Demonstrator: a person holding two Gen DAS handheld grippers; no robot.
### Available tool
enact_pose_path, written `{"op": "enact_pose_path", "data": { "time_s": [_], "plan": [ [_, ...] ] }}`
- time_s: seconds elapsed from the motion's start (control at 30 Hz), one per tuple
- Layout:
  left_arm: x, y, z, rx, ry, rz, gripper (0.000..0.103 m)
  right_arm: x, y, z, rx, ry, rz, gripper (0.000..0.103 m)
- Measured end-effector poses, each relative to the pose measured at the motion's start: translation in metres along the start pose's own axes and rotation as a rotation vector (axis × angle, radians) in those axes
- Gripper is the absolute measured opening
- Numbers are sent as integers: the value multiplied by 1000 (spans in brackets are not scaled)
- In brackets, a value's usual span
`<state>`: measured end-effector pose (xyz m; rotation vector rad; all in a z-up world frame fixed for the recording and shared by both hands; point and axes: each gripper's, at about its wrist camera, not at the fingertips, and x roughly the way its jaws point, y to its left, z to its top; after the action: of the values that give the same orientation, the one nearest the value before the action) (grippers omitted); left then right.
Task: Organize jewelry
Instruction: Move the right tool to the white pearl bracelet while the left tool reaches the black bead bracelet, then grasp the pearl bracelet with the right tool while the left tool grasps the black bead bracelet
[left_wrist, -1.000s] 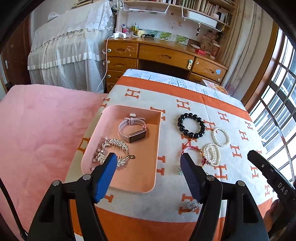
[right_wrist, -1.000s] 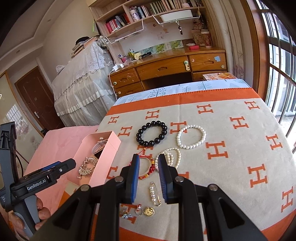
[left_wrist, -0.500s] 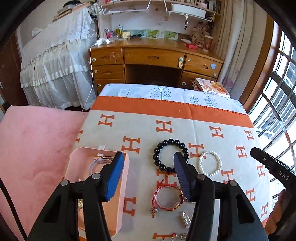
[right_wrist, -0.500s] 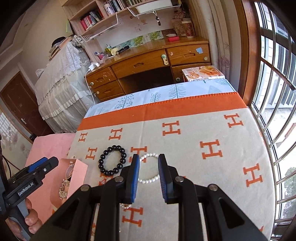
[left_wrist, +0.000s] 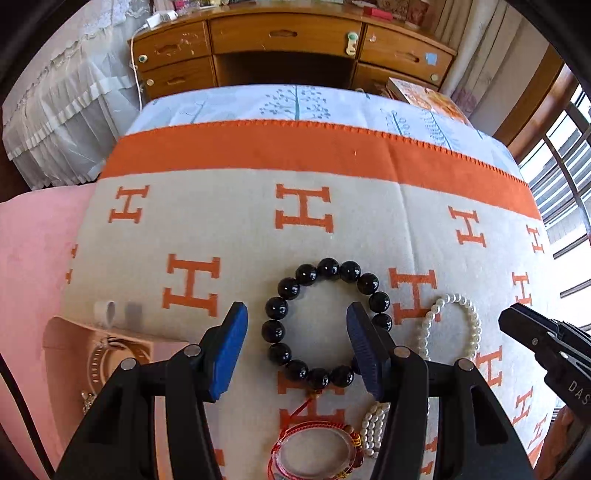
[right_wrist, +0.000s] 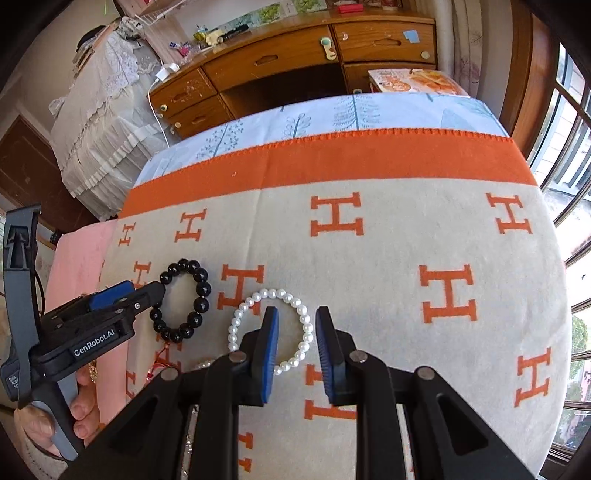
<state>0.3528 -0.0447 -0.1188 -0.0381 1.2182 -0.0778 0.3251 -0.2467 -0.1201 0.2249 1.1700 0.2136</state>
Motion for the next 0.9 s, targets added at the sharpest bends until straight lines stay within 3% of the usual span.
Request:
{"op": "enact_pose_path", "data": {
  "time_s": [0.1,0.23,0.43,0.47,0.5,0.57,0.77,0.83,0.87,0.9],
  "plan": [
    [19,-4,1,6,43,-5,54,16,-1,-3,-10,40,-16,21],
    [29,-4,3,5,36,9,54,27,-5,-4,-14,65,-28,21],
    [30,-1,11,6,32,13,55,29,10,-4,-112,48,-106,20],
    [31,-1,12,5,36,17,55,29,14,-6,-140,43,-128,18],
    [32,0,15,2,40,23,55,30,18,-7,-163,36,-152,10],
    [33,2,15,0,45,47,57,30,22,-12,-201,23,-183,8],
    [33,4,11,-17,16,49,58,26,24,-20,-252,13,-201,8],
    [31,4,8,-22,-3,51,53,24,21,-23,-247,14,-195,8],
    [29,3,4,-20,-15,49,41,23,21,-24,-243,15,-193,8],
    [26,2,0,-21,-25,42,17,22,20,-24,-238,15,-190,8]
  ]
}}
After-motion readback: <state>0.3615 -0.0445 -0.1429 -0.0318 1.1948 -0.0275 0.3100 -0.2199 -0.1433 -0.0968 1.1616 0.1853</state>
